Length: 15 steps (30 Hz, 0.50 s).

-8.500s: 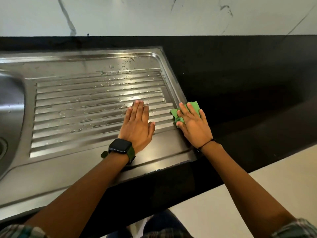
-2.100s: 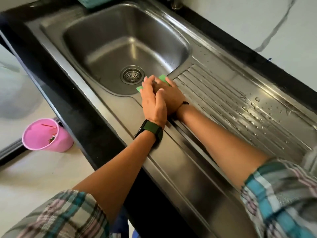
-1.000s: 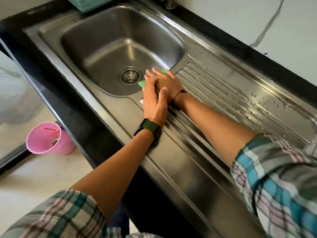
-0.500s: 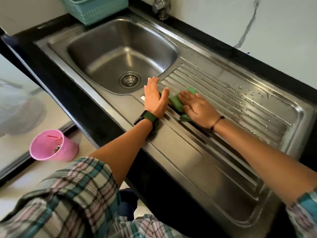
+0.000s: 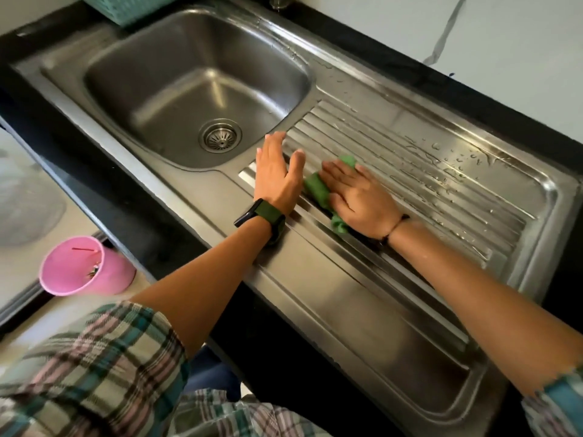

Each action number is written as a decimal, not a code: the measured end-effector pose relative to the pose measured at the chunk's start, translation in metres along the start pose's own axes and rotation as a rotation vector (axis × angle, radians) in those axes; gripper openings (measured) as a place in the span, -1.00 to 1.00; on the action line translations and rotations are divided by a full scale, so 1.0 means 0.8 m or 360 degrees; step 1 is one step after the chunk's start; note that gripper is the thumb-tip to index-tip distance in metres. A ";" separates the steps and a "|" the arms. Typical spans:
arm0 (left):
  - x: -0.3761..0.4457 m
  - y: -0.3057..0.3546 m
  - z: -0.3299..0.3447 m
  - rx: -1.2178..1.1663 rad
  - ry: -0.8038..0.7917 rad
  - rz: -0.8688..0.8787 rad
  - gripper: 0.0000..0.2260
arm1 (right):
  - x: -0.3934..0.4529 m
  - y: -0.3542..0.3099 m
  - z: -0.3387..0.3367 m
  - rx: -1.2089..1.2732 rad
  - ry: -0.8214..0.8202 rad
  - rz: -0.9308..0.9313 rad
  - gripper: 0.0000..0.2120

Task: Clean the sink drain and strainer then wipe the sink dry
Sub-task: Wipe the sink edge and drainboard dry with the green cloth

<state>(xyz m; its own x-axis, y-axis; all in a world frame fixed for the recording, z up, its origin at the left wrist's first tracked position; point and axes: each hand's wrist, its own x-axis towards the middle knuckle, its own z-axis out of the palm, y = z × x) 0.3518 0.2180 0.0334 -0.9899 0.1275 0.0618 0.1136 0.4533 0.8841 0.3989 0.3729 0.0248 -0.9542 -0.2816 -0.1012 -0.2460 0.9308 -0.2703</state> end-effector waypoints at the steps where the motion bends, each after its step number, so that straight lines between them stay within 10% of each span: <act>1: 0.001 -0.002 0.001 -0.0014 0.0010 -0.0008 -0.49 | 0.021 -0.003 0.001 -0.0032 0.0004 -0.0034 -0.51; 15: 0.000 -0.006 -0.004 0.0147 0.0035 0.0105 -0.38 | 0.146 -0.040 0.001 -0.0288 -0.0093 -0.0137 -0.49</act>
<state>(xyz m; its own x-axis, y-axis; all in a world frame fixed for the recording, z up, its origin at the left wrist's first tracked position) 0.3511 0.2129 0.0311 -0.9815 0.1408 0.1296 0.1849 0.5243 0.8312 0.2955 0.3102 0.0207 -0.9183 -0.3697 -0.1418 -0.3575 0.9280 -0.1045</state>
